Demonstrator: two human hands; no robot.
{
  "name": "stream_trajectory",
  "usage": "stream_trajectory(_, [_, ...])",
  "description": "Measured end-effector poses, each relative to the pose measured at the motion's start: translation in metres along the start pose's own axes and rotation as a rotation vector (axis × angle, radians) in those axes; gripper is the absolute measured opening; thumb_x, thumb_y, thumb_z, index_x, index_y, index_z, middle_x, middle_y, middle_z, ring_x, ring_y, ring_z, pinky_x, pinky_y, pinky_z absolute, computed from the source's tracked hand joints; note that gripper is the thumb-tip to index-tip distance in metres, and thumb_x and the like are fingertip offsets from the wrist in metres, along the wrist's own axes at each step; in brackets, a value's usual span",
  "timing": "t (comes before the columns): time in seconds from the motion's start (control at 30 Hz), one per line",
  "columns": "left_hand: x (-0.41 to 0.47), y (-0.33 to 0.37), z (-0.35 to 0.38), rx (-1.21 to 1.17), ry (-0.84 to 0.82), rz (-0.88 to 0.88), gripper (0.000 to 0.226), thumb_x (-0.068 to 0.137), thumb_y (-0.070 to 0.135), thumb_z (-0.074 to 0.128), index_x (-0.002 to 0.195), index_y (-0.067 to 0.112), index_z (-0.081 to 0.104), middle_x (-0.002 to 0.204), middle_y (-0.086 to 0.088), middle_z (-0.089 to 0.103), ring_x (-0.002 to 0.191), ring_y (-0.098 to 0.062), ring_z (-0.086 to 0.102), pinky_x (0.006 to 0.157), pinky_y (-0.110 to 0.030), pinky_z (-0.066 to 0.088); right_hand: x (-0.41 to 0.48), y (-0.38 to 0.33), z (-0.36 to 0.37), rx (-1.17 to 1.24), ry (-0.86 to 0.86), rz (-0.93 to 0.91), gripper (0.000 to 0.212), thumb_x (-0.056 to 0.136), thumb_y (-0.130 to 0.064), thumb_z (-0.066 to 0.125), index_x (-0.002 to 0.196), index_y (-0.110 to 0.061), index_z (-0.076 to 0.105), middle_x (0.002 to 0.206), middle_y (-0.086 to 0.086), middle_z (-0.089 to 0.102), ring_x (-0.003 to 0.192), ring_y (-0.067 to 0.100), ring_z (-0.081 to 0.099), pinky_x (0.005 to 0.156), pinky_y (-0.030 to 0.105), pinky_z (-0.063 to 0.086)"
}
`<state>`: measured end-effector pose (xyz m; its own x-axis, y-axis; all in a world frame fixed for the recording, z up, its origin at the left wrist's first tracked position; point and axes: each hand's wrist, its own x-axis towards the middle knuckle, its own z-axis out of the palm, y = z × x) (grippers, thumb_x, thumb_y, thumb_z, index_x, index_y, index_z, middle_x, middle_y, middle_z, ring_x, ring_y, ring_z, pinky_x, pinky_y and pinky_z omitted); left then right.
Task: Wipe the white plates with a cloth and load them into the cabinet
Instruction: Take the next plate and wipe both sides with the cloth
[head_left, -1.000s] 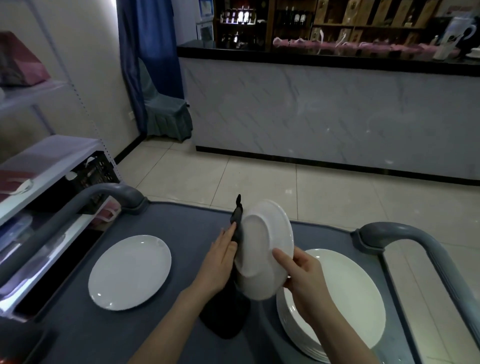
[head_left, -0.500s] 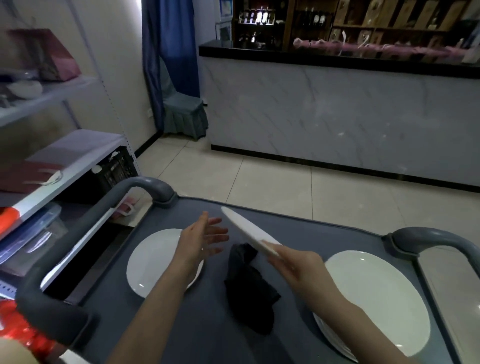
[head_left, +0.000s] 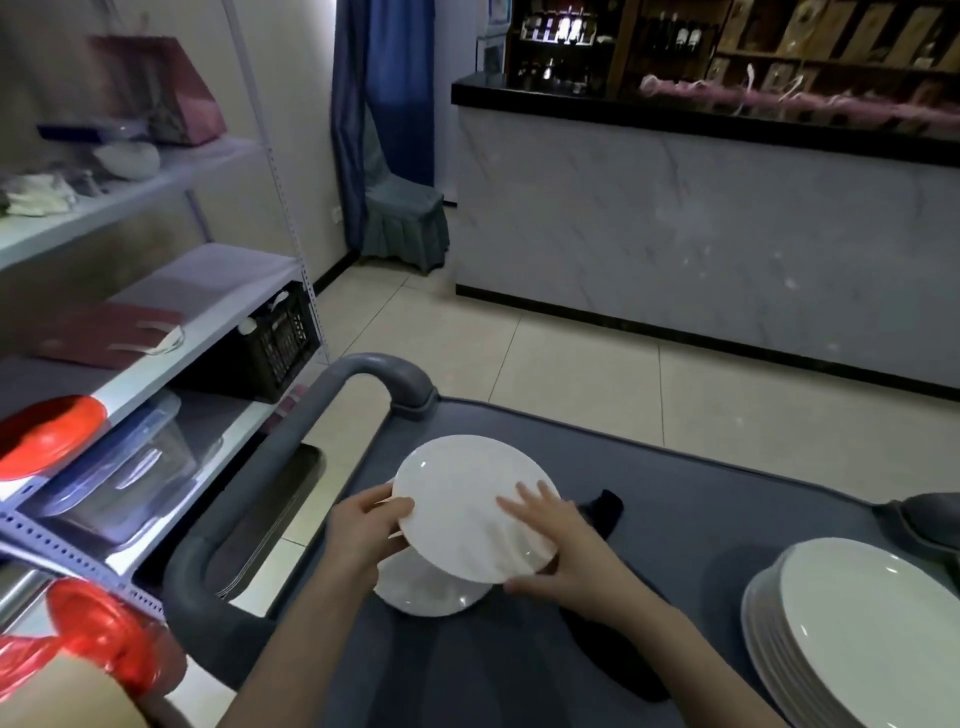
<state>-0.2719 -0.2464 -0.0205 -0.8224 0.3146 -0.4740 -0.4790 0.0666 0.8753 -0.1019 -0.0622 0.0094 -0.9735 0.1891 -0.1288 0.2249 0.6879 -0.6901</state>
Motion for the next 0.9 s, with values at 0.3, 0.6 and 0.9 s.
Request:
stream_trajectory(0.3, [0.031,-0.029,-0.046,-0.004,0.074,-0.023,0.030,0.084,-0.008,0.064,0.109,0.007,0.069,0.094,-0.009,0.073,0.084,-0.026,0.069,0.063,-0.035,0.058,0.045,-0.001,0.059,0.281,0.384,0.567,0.026,0.081,-0.005,0.069,0.105,-0.017,0.071,0.092,-0.003,0.070,0.090,0.017,0.066,0.082,0.030,0.051])
stream_trajectory(0.6, [0.043,-0.039,-0.051,0.305,0.040,0.166,0.034,0.084,0.002,0.065,0.107,0.027,0.068,0.102,0.005,0.071,0.096,-0.014,0.066,0.072,-0.024,0.052,0.057,0.001,0.084,0.375,0.523,0.674,0.035,0.077,0.004,0.066,0.104,-0.017,0.073,0.087,0.002,0.070,0.080,0.016,0.064,0.073,0.025,0.047])
stream_trajectory(0.9, [0.045,-0.047,-0.049,0.593,0.084,0.238,0.034,0.090,0.001,0.058,0.117,0.020,0.066,0.099,-0.003,0.040,0.078,-0.008,0.052,0.074,-0.021,0.037,0.059,0.012,0.105,0.316,0.498,0.682,0.036,0.078,0.002,0.064,0.105,-0.019,0.074,0.098,0.012,0.060,0.082,0.022,0.059,0.074,0.025,0.040])
